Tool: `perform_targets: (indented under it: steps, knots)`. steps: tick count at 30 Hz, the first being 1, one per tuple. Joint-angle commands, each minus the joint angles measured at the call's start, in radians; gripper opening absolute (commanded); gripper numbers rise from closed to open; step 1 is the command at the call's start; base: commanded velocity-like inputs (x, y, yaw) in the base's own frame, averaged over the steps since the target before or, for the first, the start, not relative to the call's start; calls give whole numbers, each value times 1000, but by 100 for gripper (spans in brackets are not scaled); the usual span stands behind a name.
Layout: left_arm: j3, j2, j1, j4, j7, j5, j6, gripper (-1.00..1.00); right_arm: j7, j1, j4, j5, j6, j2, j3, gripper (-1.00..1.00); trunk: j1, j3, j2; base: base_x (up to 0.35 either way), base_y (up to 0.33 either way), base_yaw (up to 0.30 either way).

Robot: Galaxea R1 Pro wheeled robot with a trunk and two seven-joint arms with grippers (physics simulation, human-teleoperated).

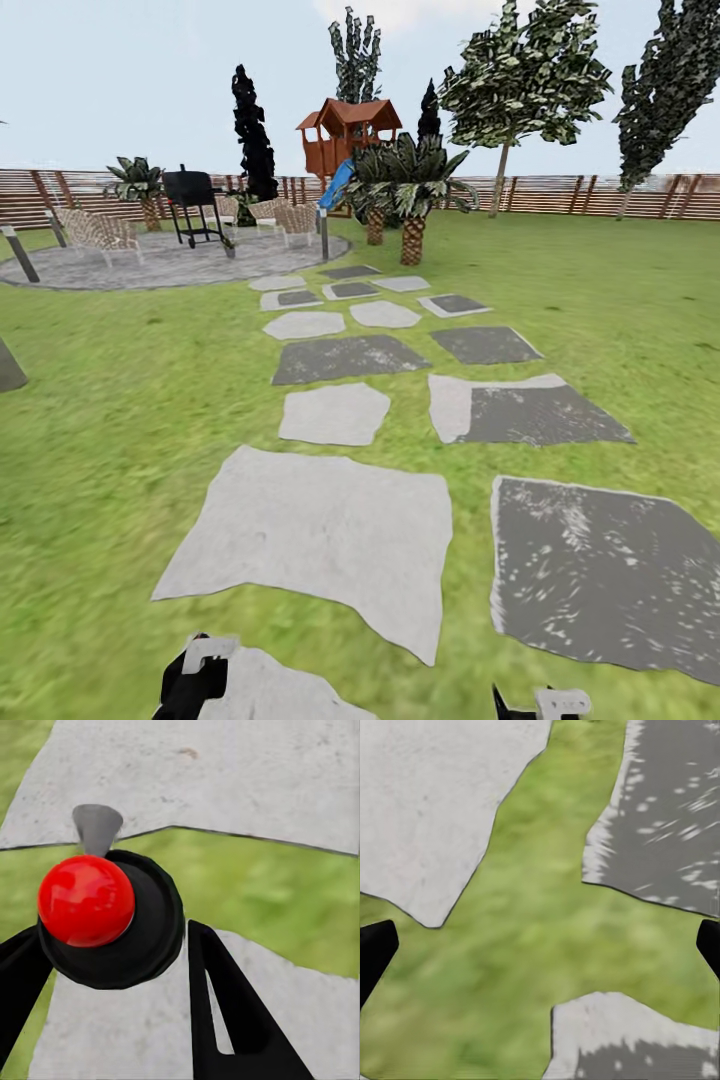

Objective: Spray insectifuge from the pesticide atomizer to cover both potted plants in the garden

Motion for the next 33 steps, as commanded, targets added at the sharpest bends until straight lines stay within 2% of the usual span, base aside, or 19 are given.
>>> perform_targets:
  steps: [1,33]
  knots:
    - [-8,0,0,-1,8,1,-2,-100,6,-1,1,-11,-3,0,5,100,0,-1,0,341,0,0]
    - [-8,3,0,-1,8,-1,-2,-100,6,-1,1,-11,-3,1,5,100,0,-1,0,341,0,0]
